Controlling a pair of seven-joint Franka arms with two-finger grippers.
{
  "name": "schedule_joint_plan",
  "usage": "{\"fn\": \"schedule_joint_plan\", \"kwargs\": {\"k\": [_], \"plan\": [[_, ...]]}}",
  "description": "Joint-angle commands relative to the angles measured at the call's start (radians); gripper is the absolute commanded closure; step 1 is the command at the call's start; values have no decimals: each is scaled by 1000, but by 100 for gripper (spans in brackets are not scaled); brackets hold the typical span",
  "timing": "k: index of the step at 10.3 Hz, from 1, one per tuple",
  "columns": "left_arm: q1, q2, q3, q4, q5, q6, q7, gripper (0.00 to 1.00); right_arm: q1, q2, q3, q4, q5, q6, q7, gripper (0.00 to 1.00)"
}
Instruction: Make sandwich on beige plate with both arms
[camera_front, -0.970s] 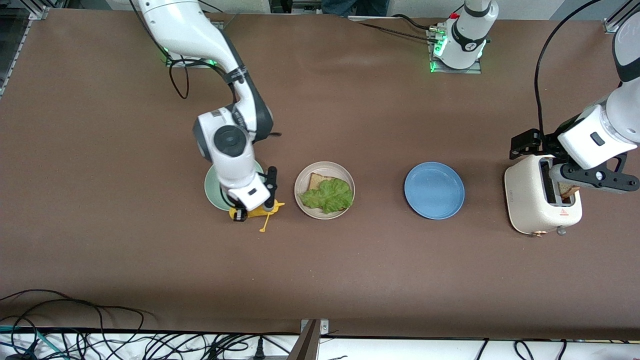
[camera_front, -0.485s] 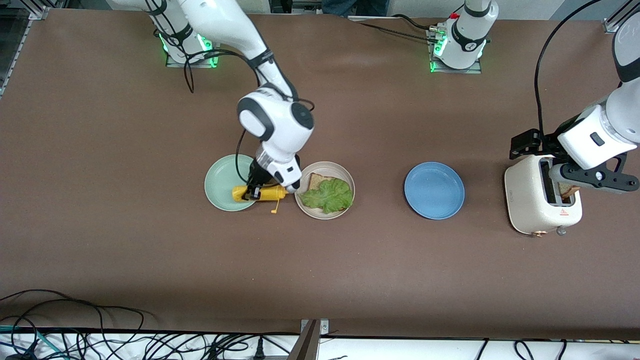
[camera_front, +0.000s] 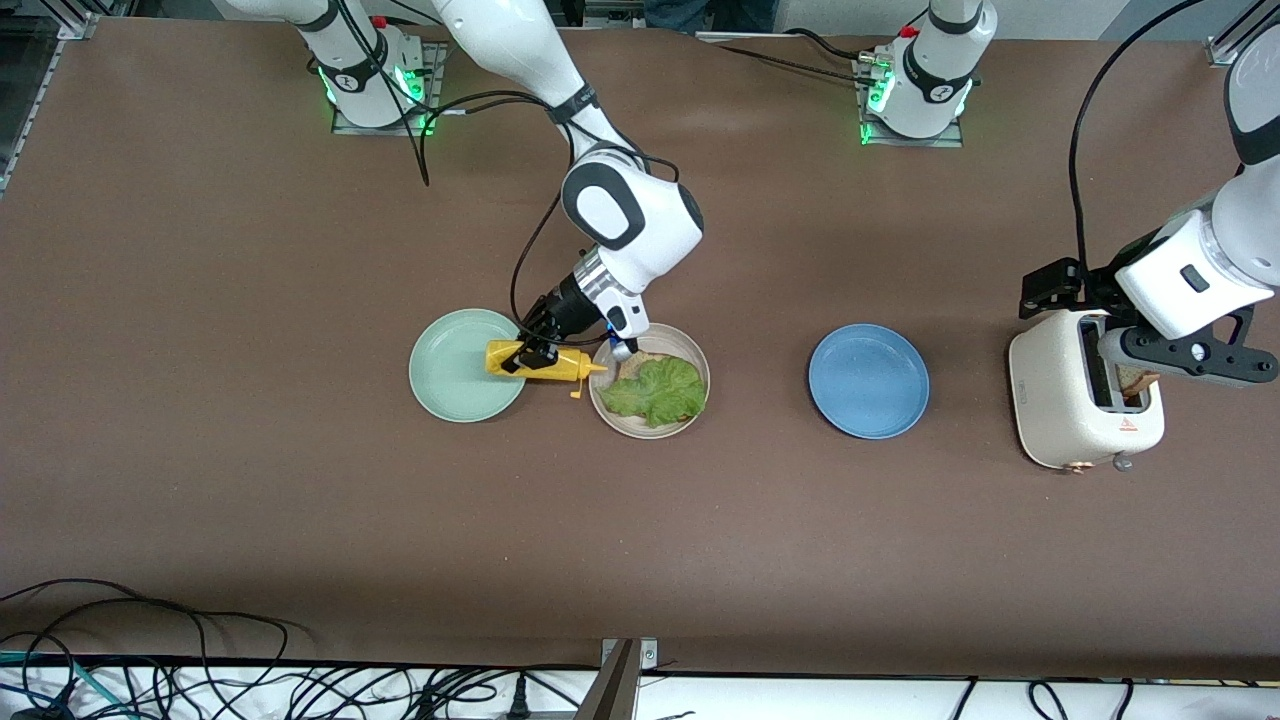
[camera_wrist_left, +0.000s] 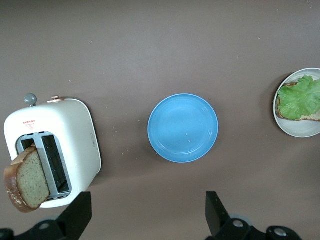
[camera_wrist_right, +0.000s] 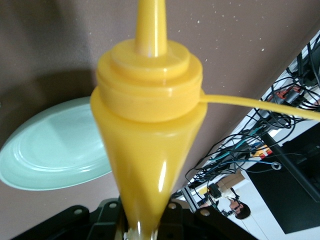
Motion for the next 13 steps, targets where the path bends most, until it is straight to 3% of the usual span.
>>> {"fn": "schedule_joint_plan", "kwargs": {"k": [1,4,10,13], "plan": [[2,-12,-4,-5,21,-11,-5,0,11,28,-14,42,-27,-47,10,100],[-3,-12,-4,-5,21,-11,-8,0,-2,16,-55,89,-3,-53,-112,100],[11,-12,2,-5,21,-11,-1,0,-72,-96,-243,117,417,-53,-390,100],[25,-10,0,-5,21,-11,-2,0,-213,-175,-268,95,656,-39,-564,100]]}}
